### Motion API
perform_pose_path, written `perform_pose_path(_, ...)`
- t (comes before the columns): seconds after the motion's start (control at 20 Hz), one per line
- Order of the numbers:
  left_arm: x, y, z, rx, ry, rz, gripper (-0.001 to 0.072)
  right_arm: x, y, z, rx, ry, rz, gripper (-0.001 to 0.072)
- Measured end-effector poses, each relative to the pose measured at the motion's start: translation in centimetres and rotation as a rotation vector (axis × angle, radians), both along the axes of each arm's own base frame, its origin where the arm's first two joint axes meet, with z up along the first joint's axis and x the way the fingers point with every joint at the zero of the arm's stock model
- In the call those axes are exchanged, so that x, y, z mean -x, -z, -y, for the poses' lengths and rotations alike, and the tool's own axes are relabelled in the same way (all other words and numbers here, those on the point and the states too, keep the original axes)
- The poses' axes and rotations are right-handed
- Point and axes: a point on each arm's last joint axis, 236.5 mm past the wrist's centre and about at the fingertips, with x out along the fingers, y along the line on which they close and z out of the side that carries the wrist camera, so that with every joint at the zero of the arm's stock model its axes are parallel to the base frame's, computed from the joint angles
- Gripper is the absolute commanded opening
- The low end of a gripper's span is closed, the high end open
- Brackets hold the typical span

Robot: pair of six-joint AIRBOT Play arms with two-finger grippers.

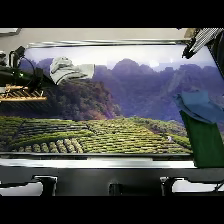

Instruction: Fold the clothes and pants, and hang the long-sleeved shirts on hangers.

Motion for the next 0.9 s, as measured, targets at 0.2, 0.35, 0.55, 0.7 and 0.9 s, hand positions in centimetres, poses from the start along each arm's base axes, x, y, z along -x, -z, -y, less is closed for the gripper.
perform_pose_path(0.2, 0.0, 0.0, -0.1, 0.0, 0.0, -0.002, 0.0016, 4.1, 1.4, 0.5, 0.061, -0.006, -0.132, 0.0027)
perform_pose_path(0.35, 0.0, 0.0, -0.1, 0.0, -0.001, -0.002, 0.0015, 7.0, 2.7, 0.6, 0.106, -0.01, -0.205, 0.0027)
perform_pose_path(0.55, 0.0, 0.0, -0.1, 0.0, -0.001, -0.002, 0.0015, 10.1, 4.5, 0.7, 0.157, -0.002, -0.269, 0.0027)
perform_pose_path(0.7, 0.0, 0.0, -0.1, 0.0, -0.001, -0.002, 0.0016, 12.5, 5.6, 0.7, 0.172, 0.011, -0.32, 0.0027)
perform_pose_path(0.9, 0.0, 0.0, -0.1, 0.0, -0.001, -0.002, 0.0015, 14.4, 6.9, 0.2, 0.172, 0.011, -0.368, 0.0027)
